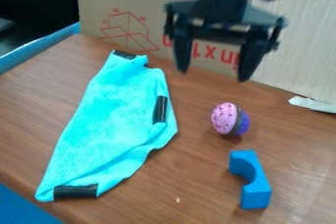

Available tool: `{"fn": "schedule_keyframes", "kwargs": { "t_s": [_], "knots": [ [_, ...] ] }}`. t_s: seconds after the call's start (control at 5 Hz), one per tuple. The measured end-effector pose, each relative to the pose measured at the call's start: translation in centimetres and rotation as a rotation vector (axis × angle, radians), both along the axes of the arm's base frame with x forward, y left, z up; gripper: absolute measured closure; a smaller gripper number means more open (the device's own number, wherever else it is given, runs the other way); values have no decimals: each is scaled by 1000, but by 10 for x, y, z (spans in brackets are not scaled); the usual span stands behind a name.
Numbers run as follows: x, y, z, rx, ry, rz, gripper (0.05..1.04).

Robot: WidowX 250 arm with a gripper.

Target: Unfold the cloth from top right to bottom left revealing the red figure on the top of the cloth

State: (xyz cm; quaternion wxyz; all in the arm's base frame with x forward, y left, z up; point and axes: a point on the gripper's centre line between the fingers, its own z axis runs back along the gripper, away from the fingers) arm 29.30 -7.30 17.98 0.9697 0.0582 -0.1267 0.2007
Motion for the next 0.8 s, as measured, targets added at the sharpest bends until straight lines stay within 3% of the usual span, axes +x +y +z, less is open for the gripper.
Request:
{"fn": "schedule_keyframes", "kwargs": {
  "t_s": [0.4,0.6,0.8],
  "knots": [
    [21,35,-46,64,-79,50,84],
    [33,57,-63,40,-62,89,84],
    [43,66,-62,49,-118,96,84]
  ]
}}
